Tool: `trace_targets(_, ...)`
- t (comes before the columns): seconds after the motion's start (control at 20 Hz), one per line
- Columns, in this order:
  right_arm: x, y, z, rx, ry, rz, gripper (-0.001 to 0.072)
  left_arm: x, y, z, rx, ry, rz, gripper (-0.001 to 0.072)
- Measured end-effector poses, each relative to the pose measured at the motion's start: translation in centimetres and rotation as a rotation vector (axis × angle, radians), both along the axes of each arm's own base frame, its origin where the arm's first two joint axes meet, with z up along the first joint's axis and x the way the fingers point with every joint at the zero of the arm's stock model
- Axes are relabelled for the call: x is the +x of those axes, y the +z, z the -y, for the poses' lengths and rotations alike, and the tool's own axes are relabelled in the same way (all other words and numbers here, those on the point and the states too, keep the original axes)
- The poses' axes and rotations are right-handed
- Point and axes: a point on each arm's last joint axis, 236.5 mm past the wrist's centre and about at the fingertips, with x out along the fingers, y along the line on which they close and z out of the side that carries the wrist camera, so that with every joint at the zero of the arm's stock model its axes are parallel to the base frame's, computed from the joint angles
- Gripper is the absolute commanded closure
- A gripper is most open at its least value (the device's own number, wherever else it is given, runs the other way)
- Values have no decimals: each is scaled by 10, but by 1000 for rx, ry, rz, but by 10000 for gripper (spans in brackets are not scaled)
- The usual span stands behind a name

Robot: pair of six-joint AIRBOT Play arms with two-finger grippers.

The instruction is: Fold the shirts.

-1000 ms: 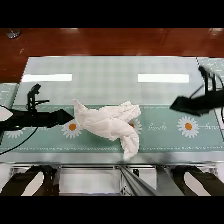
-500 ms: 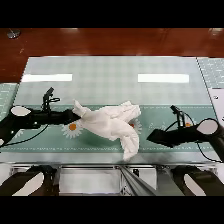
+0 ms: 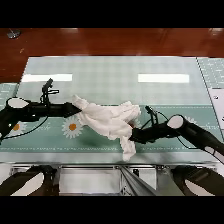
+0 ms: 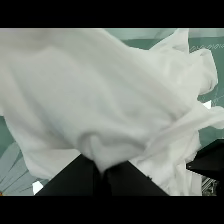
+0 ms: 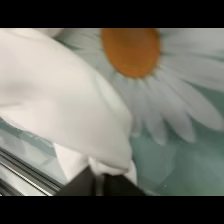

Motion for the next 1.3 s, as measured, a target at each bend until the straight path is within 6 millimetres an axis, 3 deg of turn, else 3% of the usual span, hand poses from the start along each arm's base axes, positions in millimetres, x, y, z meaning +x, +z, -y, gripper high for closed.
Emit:
trace_targets(0.15, 30, 23, -7, -16, 101, 95, 688, 13, 30, 0, -32, -8, 55, 683)
trace_targets(0.25, 75, 64, 2, -59, 143, 227, 688, 34, 75, -4, -69, 14, 159, 684)
trace_targets(0.35, 131, 132, 22, -119, 142, 415, 688, 58, 139, -10, -99, 39, 312, 684)
trace_targets(0.4, 158, 178, 35, -153, 125, 528, 688, 67, 176, -14, -103, 46, 402, 684)
trace_targets(0.5, 194, 278, 62, -206, 71, 755, 688, 78, 247, -22, -105, 67, 557, 684)
trace_targets(0.55, 198, 326, 73, -227, 53, 858, 688, 79, 285, -25, -103, 78, 637, 684)
trace_targets(0.6, 195, 376, 82, -239, 33, 964, 688, 77, 320, -28, -94, 87, 710, 685)
trace_targets(0.7, 170, 452, 98, -263, 10, 1138, 688, 64, 379, -34, -59, 106, 832, 684)
trace_targets(0.8, 132, 499, 113, -287, -9, 1258, 688, 42, 422, -40, 4, 133, 924, 684)
trace_targets(0.85, 112, 513, 119, -297, -17, 1298, 688, 30, 436, -44, 40, 150, 958, 684)
trace_targets(0.95, 73, 530, 129, -314, -29, 1358, 688, -1, 464, -50, 114, 186, 1035, 684)
trace_targets(1.1, 26, 539, 140, -327, -43, 1413, 688, -51, 490, -54, 201, 224, 1135, 684)
trace_targets(1.2, 6, 539, 146, -341, -48, 1425, 688, -80, 494, -50, 230, 218, 1156, 684)
trace_targets(1.3, -5, 536, 148, -345, -42, 1419, 688, -92, 472, -48, 260, 188, 1078, 684)
